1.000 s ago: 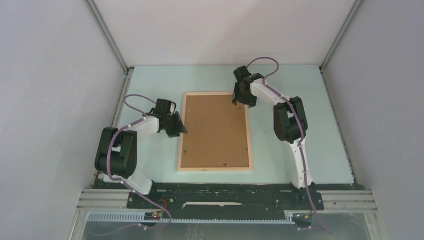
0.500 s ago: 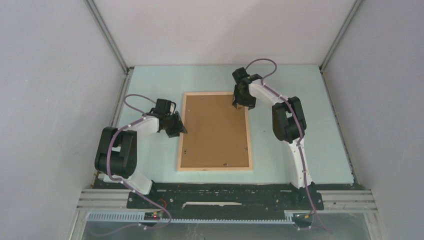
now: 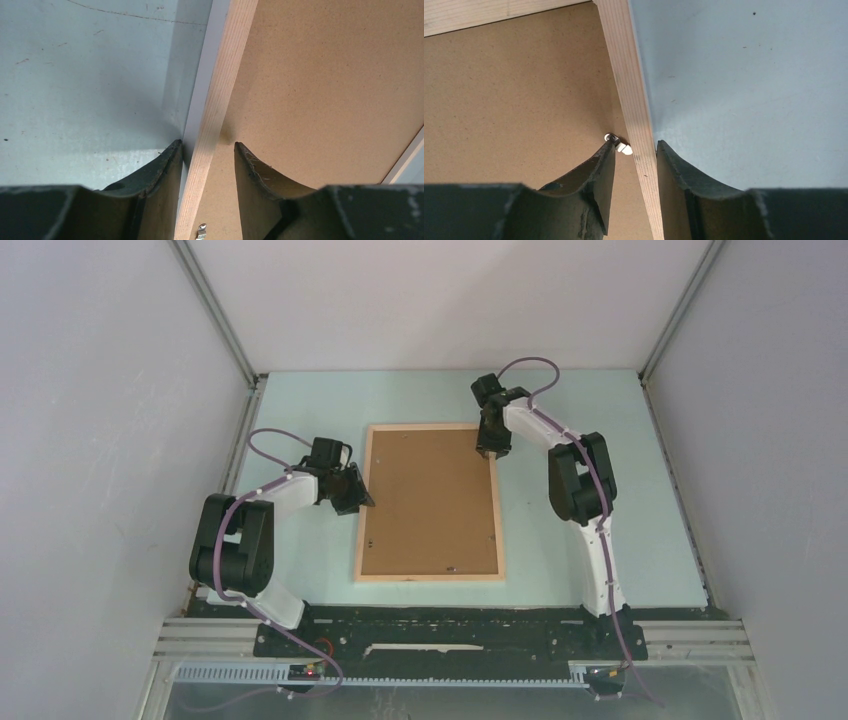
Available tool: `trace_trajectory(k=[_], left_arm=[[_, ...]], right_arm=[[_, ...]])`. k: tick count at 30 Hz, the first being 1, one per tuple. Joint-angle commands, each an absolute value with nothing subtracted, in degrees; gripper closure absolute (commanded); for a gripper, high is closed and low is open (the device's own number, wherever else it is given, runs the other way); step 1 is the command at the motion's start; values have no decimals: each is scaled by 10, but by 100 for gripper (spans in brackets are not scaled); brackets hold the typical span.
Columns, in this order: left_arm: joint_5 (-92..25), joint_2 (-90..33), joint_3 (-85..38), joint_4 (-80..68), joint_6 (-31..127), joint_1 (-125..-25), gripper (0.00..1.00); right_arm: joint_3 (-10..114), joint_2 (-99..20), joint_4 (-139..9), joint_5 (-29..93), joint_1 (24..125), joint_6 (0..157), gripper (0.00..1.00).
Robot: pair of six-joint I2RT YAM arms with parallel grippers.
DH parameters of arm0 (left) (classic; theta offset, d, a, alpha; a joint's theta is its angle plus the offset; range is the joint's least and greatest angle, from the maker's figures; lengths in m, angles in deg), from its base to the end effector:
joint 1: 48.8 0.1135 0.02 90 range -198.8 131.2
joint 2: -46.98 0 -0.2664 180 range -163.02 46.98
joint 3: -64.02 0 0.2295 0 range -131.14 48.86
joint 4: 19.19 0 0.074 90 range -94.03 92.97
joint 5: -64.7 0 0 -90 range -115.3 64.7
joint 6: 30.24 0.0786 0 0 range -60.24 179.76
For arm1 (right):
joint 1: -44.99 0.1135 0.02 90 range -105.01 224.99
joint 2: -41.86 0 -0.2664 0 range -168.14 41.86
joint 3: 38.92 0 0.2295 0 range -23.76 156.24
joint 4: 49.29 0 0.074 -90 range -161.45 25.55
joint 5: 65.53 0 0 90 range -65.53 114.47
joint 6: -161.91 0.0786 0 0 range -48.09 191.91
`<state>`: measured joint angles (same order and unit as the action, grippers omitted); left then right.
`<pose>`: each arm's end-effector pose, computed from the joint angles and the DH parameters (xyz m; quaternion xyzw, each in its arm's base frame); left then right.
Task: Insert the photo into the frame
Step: Install the photo frame at the center of the board.
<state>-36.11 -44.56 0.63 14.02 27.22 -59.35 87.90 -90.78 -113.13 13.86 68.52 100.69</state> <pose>0.2942 -0.0698 0.1388 -0.1611 0.9514 -0.1753 0.1955 0.4471 0.1789 0.1444 0.0612 0.9783 -0.0042 0.1979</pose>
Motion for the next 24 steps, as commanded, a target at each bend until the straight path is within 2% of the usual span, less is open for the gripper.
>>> trace_trajectory(k=[1,3,7,12,19,24], left_arm=[[-378,-439,2,136,268,-604,56],[-378,-439,3,135,268,-605,56],[-376,-438,6,135,268,-605,56],[-376,-437,5,136,268,-604,56],[-375,-434,4,140,269,-604,56],[-373,-430,3,144,269,-604,56]], right_arm=[[858,-886,-1128,139,686,988,58],[851,-879,-1122,139,685,983,58],[832,-865,-1105,148,684,962,52],[823,-862,-1107,150,677,955,50],[808,-853,-1091,154,672,953,63],[814,-860,-1088,159,669,951,66]])
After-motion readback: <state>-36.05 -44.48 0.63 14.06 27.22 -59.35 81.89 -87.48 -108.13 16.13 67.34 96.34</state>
